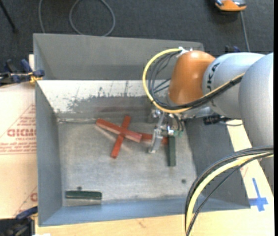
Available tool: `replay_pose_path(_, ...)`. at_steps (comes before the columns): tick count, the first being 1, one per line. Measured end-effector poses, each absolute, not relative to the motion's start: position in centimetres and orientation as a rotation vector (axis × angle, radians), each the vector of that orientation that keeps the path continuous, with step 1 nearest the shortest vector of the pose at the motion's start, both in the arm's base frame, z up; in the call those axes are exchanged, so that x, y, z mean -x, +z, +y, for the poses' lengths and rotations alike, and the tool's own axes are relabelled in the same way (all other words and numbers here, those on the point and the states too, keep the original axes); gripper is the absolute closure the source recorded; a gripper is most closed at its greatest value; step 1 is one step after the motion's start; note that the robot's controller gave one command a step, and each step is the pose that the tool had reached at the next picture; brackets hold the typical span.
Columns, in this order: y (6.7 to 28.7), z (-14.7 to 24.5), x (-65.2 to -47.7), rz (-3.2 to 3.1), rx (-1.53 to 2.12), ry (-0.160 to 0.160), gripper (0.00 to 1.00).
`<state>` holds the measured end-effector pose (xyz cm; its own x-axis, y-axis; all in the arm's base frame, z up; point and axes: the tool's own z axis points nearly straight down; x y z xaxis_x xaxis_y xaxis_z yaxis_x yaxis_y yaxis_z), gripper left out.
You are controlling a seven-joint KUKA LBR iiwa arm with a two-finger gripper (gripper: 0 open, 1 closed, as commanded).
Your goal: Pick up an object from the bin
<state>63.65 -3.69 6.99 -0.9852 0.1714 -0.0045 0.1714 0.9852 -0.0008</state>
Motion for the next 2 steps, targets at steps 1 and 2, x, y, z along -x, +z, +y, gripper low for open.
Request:
replay_pose_path(1, 7.3, -3.7, -63.7, 3.122, -0.273, 0.000, 1.00)
replay_pose_path(2, 20.9, -7.4, -62.9, 3.105, -0.381, -0.001, 1.00)
